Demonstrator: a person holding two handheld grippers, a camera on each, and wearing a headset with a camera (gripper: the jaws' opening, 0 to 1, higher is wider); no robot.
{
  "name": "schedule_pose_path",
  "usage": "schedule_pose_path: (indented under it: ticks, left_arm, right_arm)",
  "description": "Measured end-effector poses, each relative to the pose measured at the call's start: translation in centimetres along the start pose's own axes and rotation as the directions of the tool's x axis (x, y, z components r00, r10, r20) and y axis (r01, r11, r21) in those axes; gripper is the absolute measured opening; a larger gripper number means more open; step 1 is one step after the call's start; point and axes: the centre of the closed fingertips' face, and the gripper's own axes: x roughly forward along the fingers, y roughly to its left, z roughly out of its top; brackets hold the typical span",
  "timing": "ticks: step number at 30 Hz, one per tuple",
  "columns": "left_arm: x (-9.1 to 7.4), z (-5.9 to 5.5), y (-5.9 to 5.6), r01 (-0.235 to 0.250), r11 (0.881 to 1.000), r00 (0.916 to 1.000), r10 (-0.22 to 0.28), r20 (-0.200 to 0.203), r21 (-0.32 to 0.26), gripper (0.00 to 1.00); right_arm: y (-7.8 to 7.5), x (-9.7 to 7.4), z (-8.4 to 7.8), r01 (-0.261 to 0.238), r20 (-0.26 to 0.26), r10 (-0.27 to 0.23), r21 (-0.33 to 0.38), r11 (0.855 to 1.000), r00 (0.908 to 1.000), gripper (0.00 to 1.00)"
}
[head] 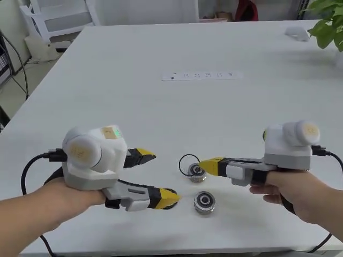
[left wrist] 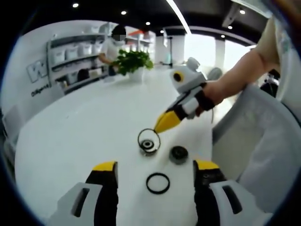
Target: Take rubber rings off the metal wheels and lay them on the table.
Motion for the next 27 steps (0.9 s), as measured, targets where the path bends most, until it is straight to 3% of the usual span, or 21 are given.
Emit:
schedule_pose_path:
  ticks: [7,27]
  left_arm:
    - [-1.3,-0.7,0.1,-0.013,1.0,0.9999,0.013,-0.007,-0.004,0.7]
    - [-3.4,-1.4,-0.2,-0.016,1.0,0.9997,0.016,-0.02,0.006,0.8]
  right_arm:
    - [0.4,0.3,-0.3,-0.016,-0.024,0.016,-0.011,1.0,0.9996,0.0]
    - [0.9,1.3,-1.0,-0.055,-0.081,0.053,-0.02,0.998,0.9953,0.0]
